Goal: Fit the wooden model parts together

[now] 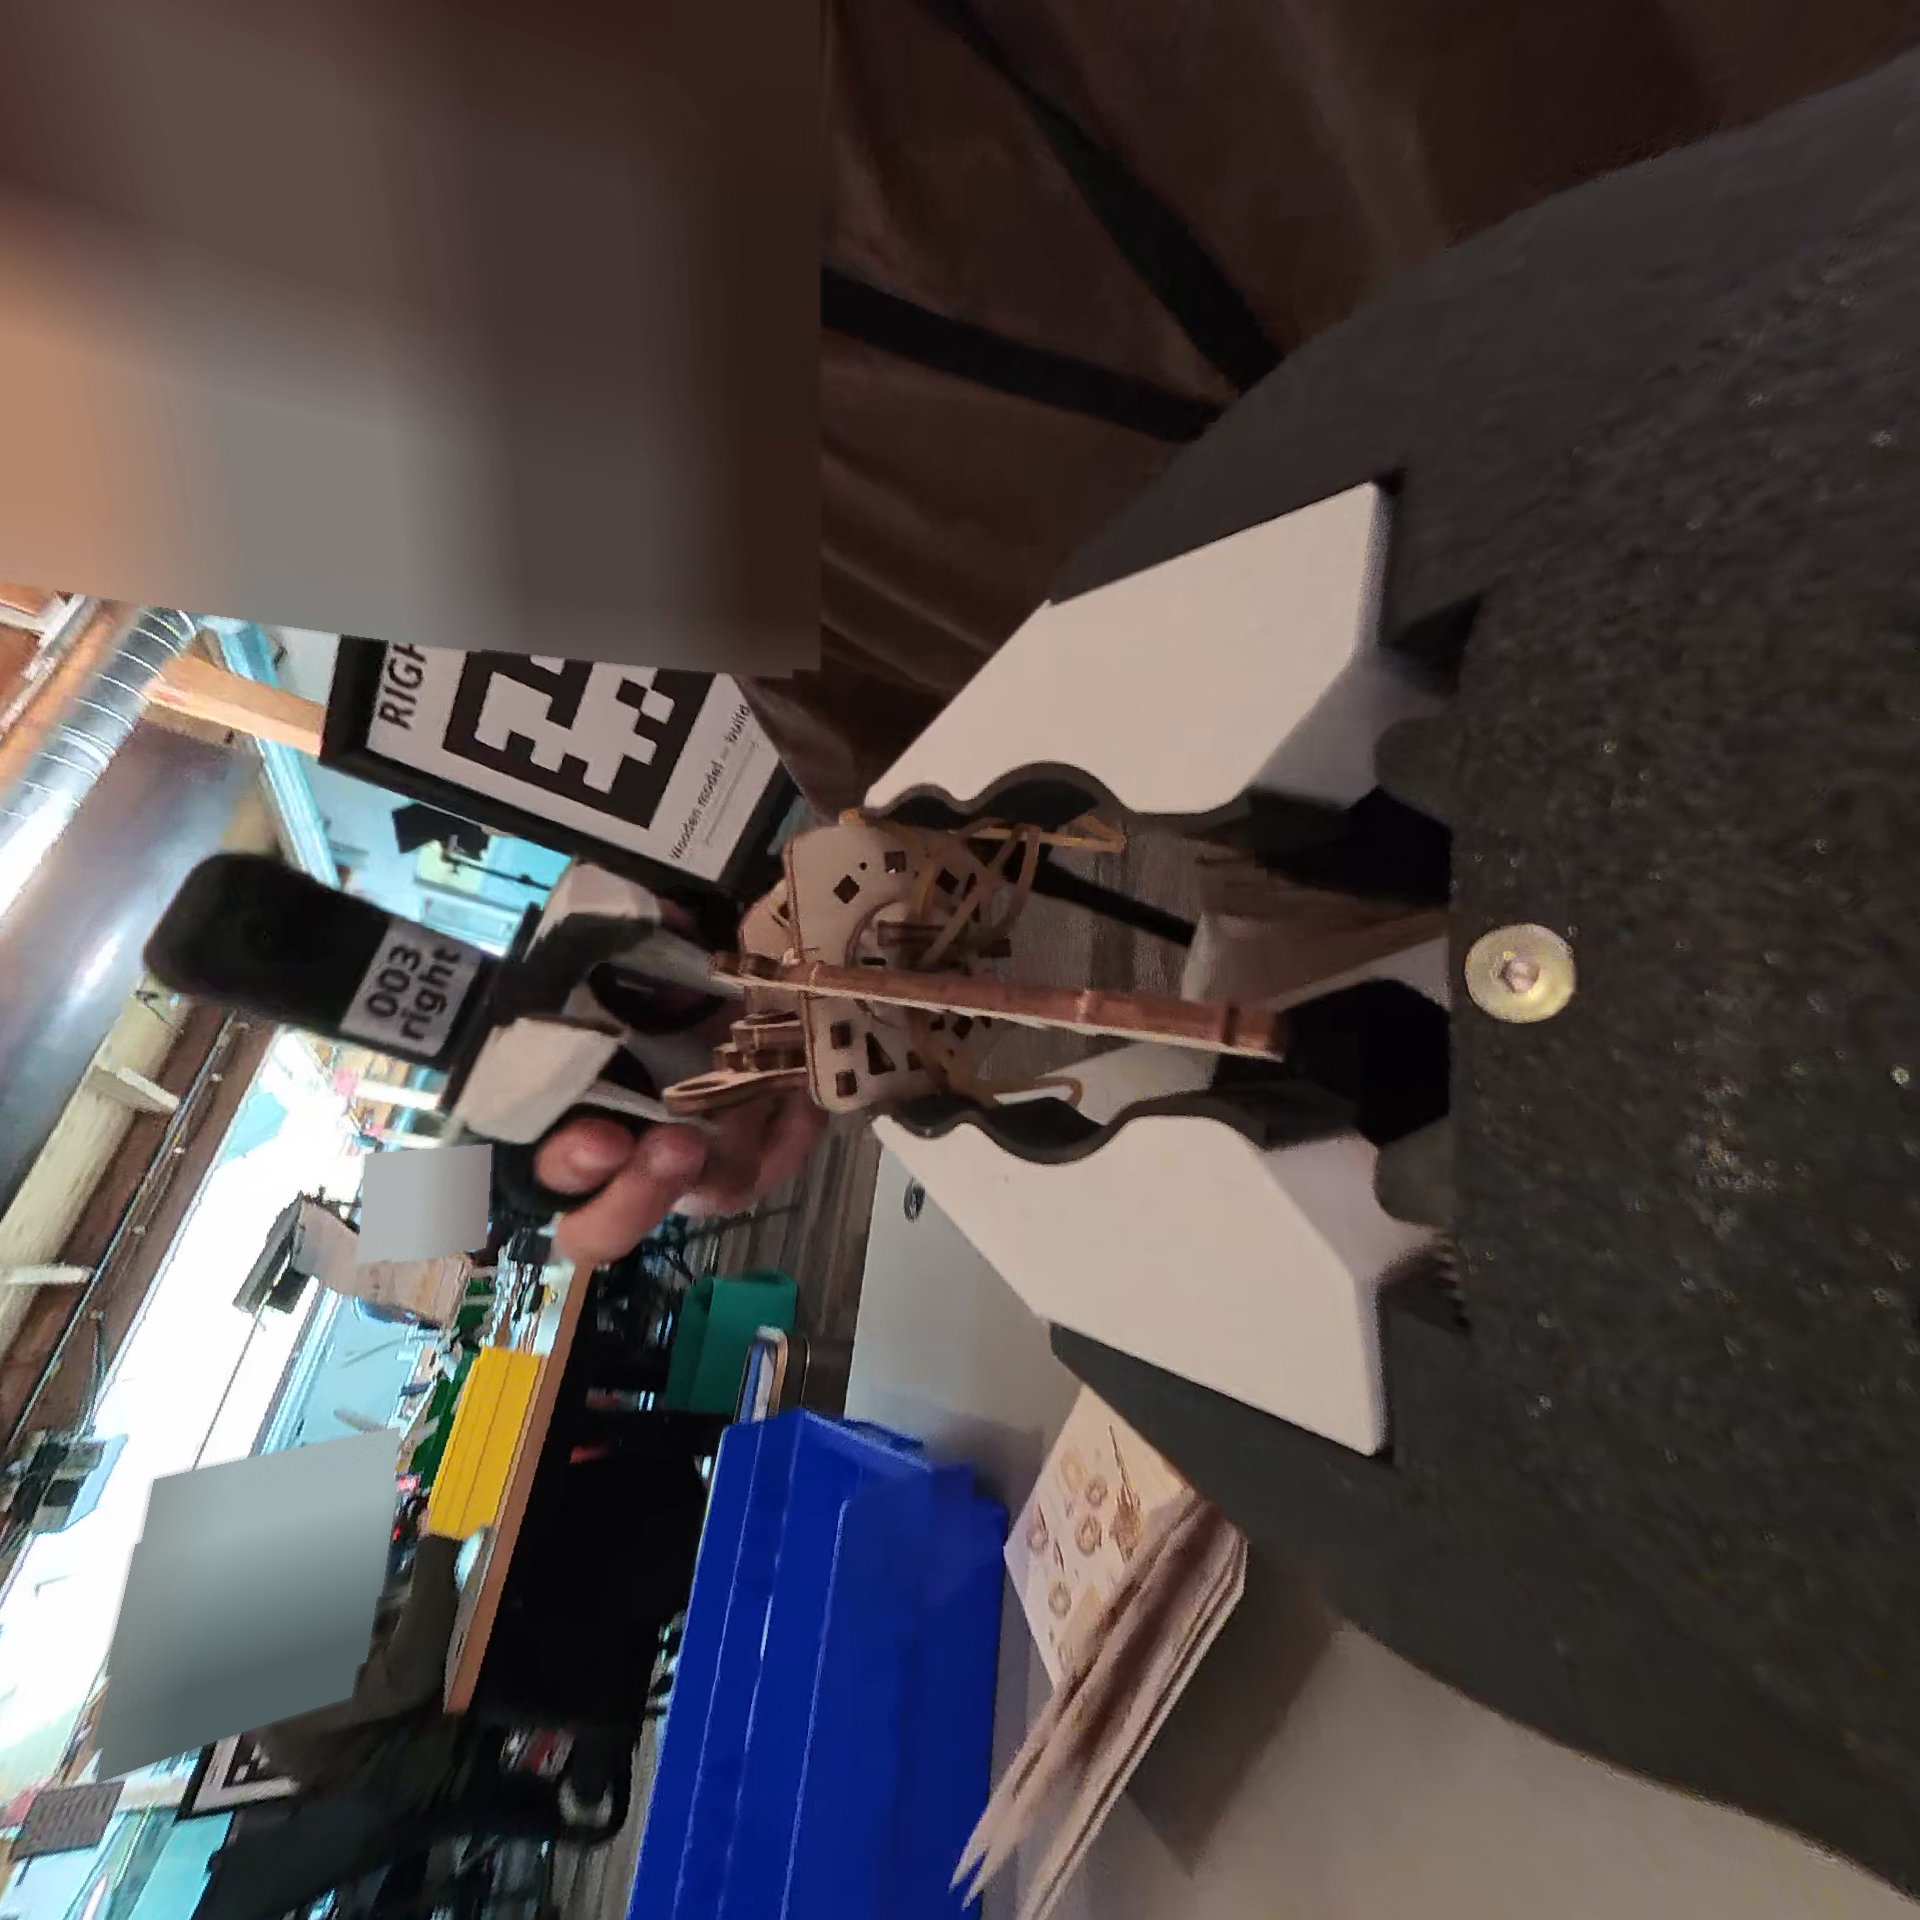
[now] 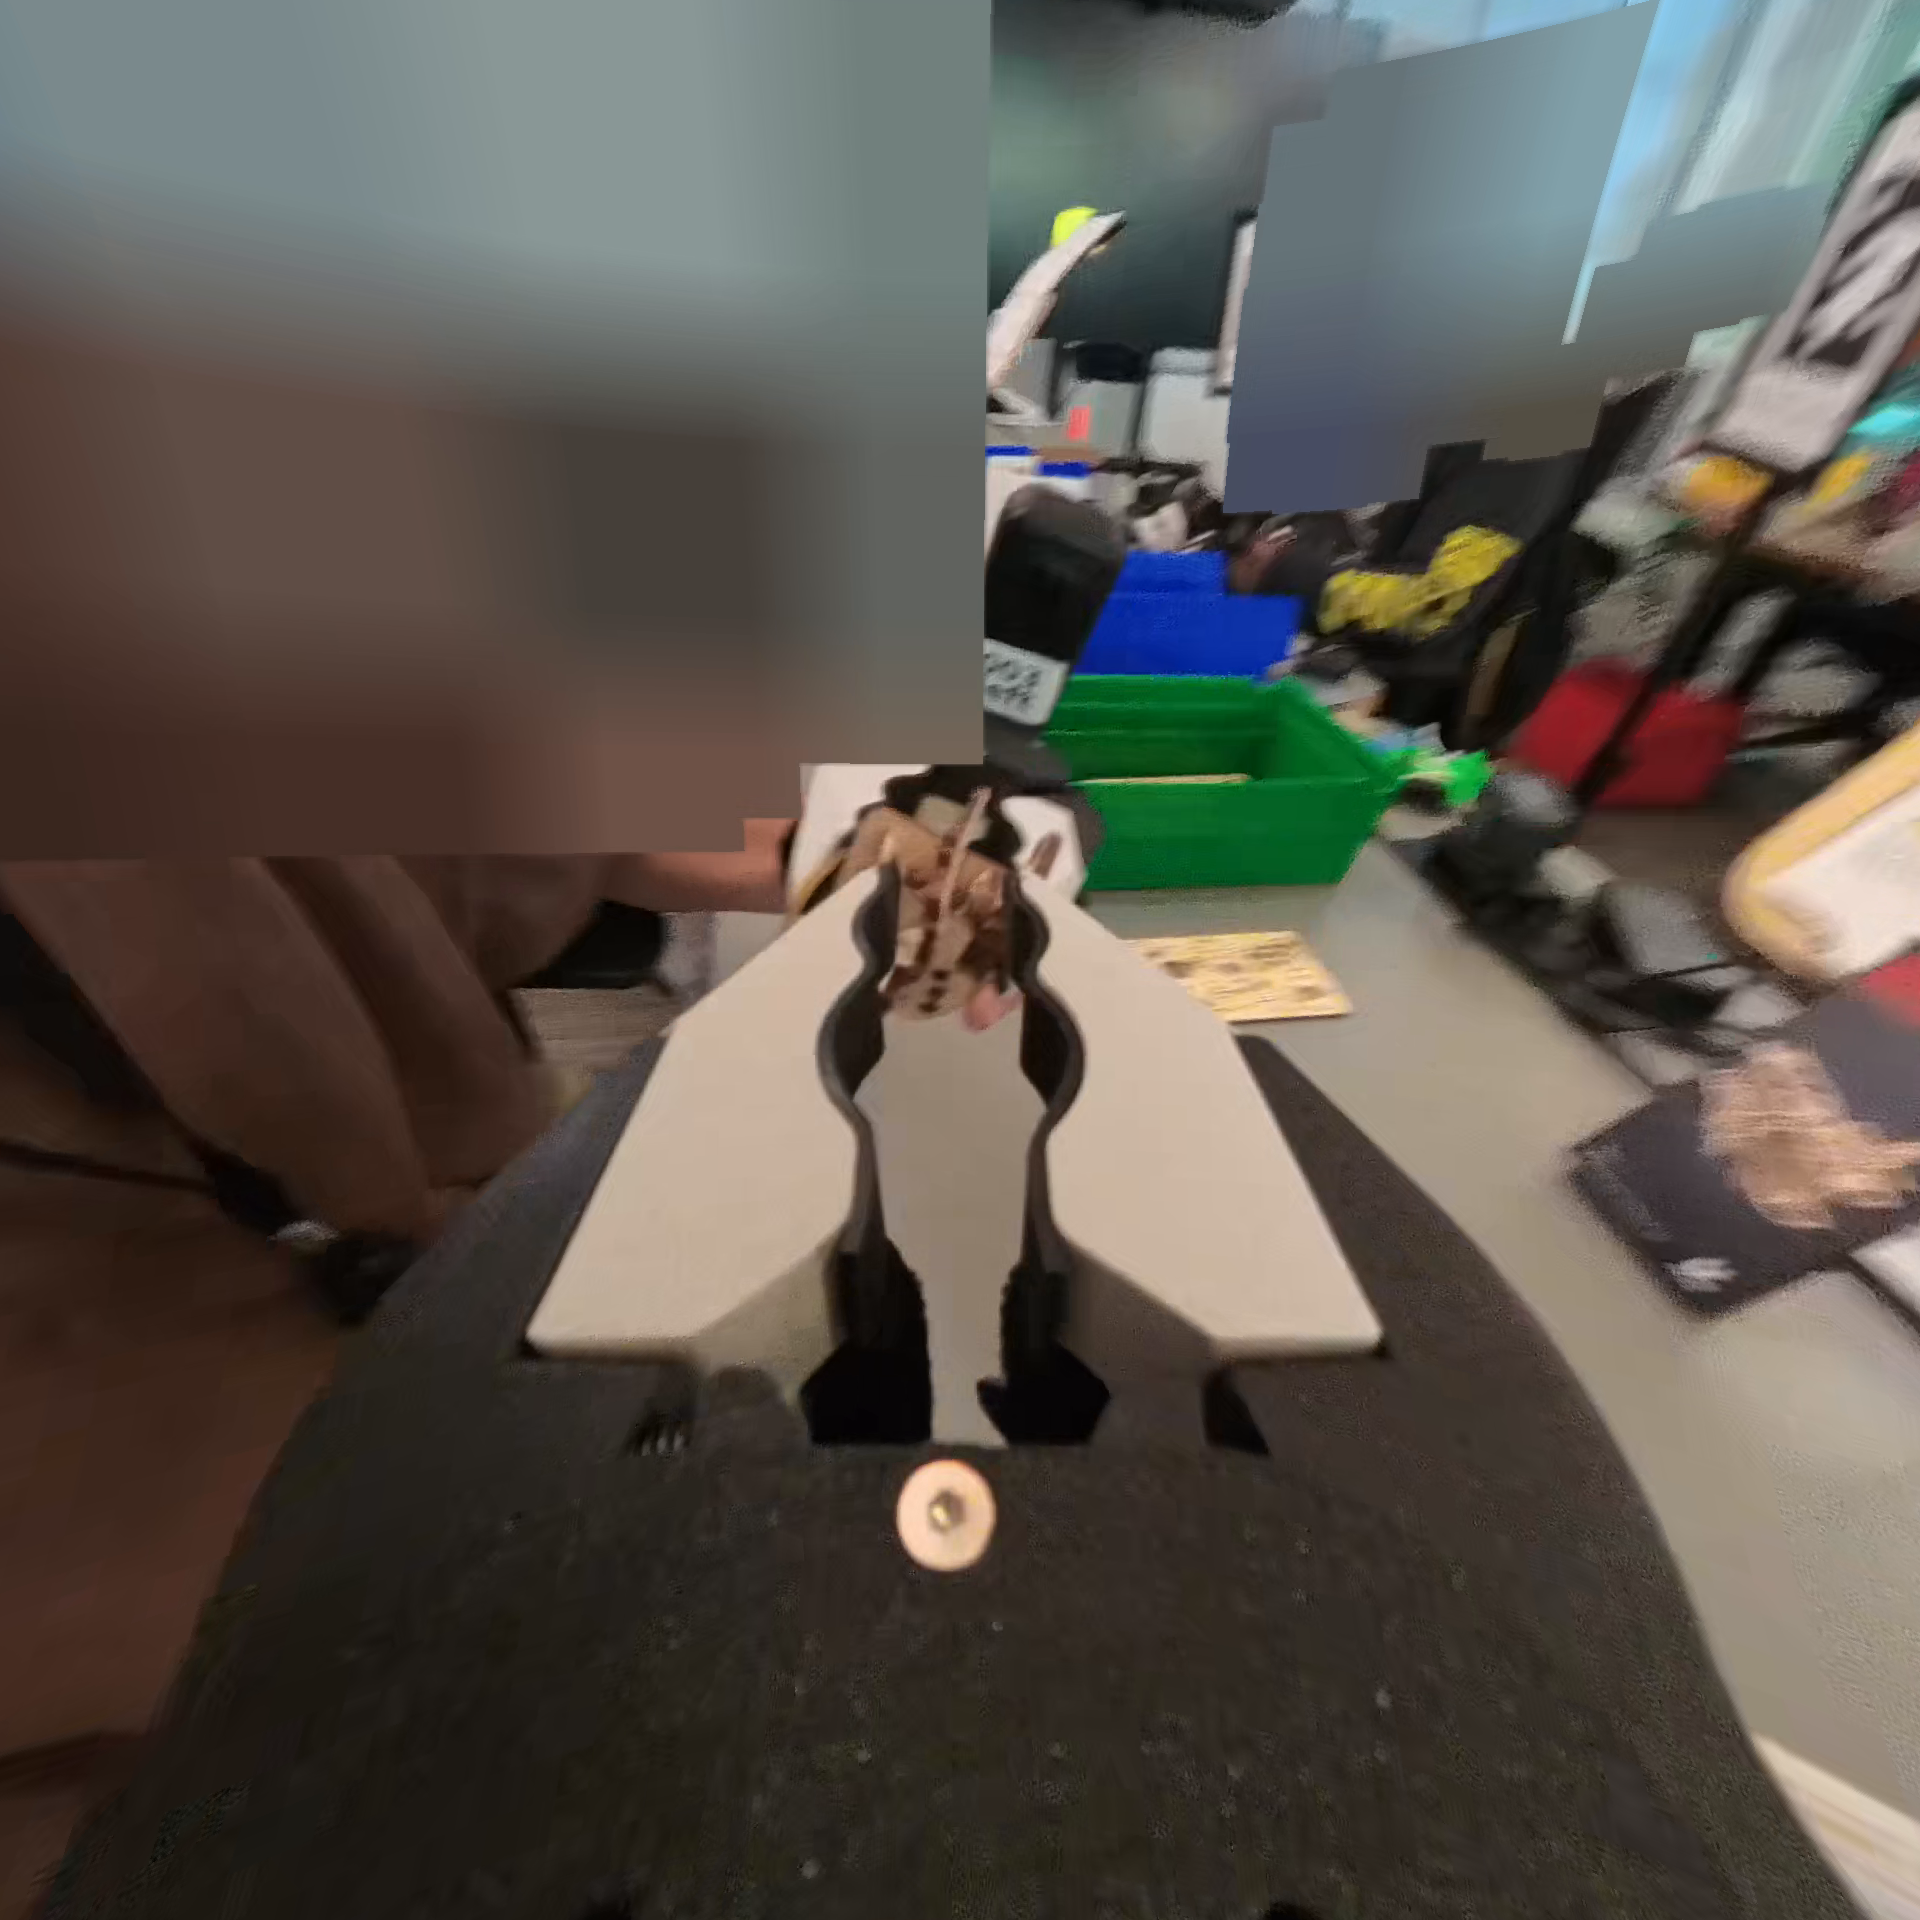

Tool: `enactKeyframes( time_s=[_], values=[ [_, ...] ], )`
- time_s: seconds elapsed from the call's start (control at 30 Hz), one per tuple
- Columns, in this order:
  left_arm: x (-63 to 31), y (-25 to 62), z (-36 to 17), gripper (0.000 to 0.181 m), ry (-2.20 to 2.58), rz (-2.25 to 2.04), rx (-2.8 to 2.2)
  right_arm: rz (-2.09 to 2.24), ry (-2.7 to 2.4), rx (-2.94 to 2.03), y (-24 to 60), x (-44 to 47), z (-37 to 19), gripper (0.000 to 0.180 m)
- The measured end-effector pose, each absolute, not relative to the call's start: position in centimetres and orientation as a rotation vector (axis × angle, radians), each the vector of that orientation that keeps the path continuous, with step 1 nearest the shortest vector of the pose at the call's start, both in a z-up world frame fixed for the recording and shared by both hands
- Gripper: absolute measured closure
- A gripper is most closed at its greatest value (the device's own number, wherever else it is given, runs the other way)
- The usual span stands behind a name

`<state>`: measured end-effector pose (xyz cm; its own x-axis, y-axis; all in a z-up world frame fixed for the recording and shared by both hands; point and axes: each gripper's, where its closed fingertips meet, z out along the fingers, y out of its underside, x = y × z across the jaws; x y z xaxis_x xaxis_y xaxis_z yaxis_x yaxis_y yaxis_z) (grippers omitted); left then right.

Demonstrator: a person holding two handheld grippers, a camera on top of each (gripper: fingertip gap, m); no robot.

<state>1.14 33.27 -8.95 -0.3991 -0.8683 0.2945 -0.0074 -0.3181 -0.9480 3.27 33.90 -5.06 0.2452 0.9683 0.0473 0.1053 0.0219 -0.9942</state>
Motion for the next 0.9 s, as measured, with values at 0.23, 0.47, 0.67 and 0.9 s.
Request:
enactKeyframes(
  time_s=[0.23,0.47,0.67,0.9],
  values=[
    [1.3,33.0,-9.3,0.133,1.316,-1.721,-1.180,1.008,-1.102,-1.433,33.8,2.7,-5.9,0.168],
    [1.4,33.2,-9.4,0.133,1.310,-1.706,-1.184,0.971,-1.119,-1.452,34.1,2.3,-6.8,0.173],
    [1.3,33.7,-9.1,0.133,1.276,-1.669,-1.173,1.022,-1.097,-1.494,34.4,2.3,-6.9,0.178],
    [1.5,33.8,-9.7,0.132,1.285,-1.655,-1.208,0.948,-1.127,-1.532,34.6,2.4,-7.3,0.178]
  ],
)
